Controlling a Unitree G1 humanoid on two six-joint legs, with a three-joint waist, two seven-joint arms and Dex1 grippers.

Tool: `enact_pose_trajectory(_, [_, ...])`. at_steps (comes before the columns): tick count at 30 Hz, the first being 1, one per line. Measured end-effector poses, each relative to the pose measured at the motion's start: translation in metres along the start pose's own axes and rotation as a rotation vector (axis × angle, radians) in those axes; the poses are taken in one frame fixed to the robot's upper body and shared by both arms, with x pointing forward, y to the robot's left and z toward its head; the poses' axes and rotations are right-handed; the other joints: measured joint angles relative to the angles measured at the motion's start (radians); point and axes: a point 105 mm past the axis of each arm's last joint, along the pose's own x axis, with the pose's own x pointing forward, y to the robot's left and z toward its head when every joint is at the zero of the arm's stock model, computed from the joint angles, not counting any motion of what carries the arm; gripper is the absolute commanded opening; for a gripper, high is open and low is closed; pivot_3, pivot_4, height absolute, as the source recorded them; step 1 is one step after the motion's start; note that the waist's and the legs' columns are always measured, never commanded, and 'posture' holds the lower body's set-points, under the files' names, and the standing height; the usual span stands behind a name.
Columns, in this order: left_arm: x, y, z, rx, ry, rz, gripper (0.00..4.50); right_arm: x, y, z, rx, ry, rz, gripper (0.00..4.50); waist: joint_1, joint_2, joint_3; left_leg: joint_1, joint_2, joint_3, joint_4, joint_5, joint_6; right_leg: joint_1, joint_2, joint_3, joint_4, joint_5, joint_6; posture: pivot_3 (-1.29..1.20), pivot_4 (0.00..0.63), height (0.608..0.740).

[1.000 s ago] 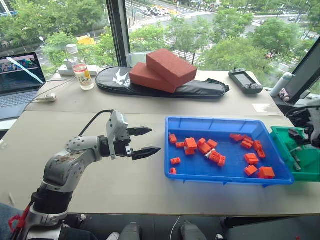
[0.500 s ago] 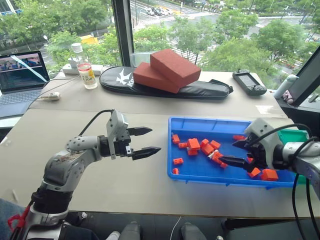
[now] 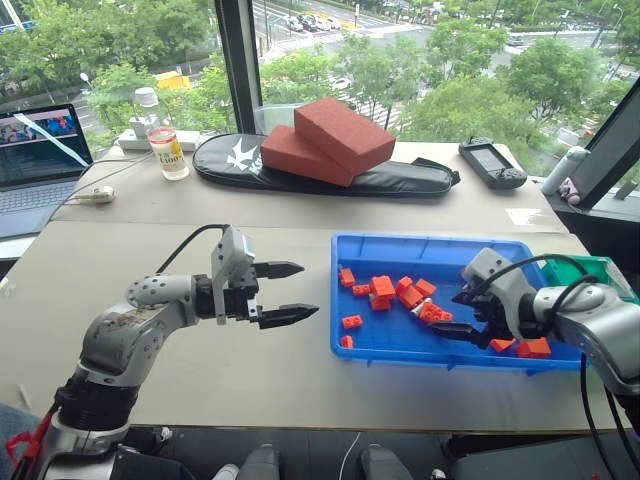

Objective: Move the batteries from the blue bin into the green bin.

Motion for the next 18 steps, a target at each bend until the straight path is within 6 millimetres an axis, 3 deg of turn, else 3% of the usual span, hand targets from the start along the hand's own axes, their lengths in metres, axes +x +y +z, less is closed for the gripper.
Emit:
enact_pose_trajectory(16, [0.0,0.0,-0.004,-0.015,0.004,0.015,4.5,0.022,-0.006,-0.003,0.008,-0.001,-0.012,4.44,0.0,0.0,0.0,0.0,0.0,0.0,0.0,0.0,0.0,0.0,0.0,0.0,0.0,0.0,0.0,0.0,0.15,0.74])
enact_pose_trajectory(18, [0.0,0.001,-0.004,-0.015,0.002,0.02,4.5,0.024,-0.007,-0.006,0.008,0.011,-0.012,3.93,0.0,0.0,0.0,0.0,0.0,0.0,0.0,0.0,0.0,0.0,0.0,0.0,0.0,0.0,0.0,0.0,0.15,0.74])
